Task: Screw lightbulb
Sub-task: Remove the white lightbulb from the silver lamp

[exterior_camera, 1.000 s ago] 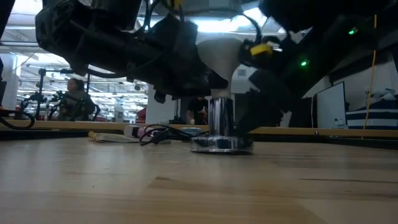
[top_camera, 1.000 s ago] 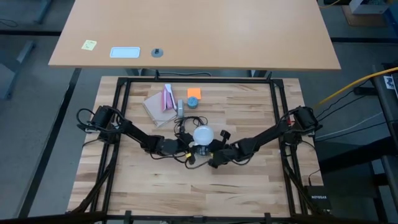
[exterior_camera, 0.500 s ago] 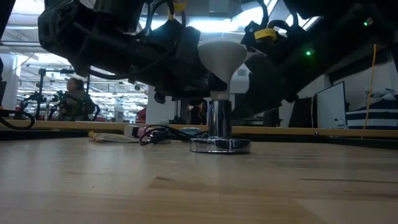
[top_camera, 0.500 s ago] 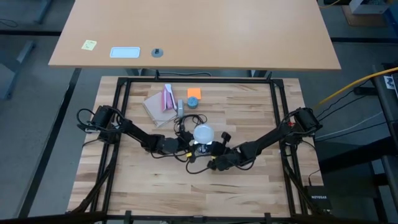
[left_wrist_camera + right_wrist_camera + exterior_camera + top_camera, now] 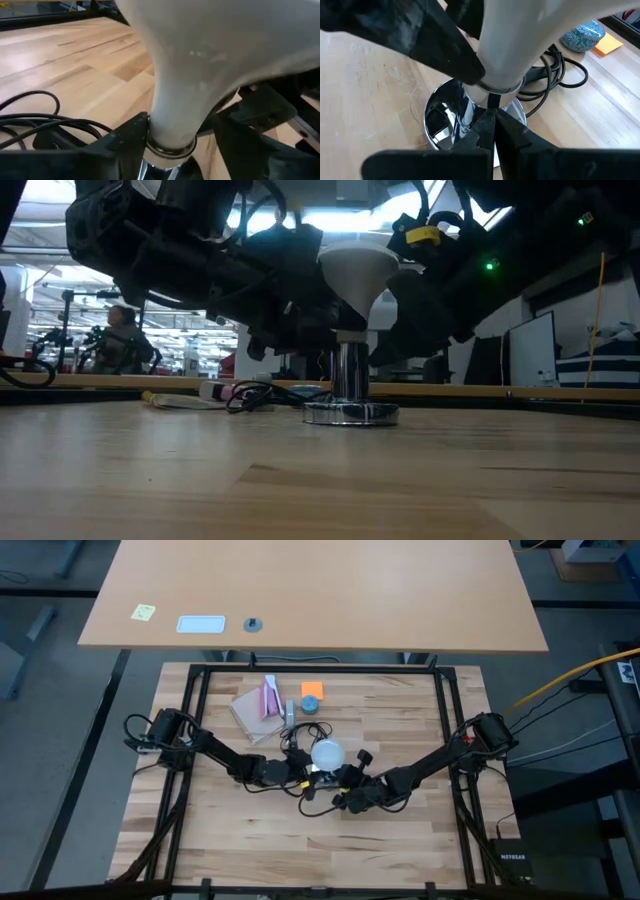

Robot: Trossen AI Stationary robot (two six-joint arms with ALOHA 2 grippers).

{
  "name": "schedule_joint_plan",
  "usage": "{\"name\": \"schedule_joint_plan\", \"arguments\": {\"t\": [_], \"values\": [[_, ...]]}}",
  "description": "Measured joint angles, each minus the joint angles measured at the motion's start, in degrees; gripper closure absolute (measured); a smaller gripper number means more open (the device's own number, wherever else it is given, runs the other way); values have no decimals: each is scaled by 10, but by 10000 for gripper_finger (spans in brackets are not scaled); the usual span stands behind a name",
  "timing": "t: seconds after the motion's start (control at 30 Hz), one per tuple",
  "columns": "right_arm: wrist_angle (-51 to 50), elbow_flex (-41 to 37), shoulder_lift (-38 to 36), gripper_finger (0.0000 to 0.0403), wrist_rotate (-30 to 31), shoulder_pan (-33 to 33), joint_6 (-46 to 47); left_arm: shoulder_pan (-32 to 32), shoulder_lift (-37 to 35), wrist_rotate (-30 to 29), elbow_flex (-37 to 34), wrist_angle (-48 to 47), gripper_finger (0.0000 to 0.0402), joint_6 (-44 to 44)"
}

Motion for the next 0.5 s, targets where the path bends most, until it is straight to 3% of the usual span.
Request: {"name": "schedule_joint_plan", "arguments": {"t": [0.2,0.5], "values": [[0,0,0,393,-4,0,0,2,1,0,0,10,166,52],[0,0,0,393,-9,0,0,21,1,-3,7,6,203,54]]}}
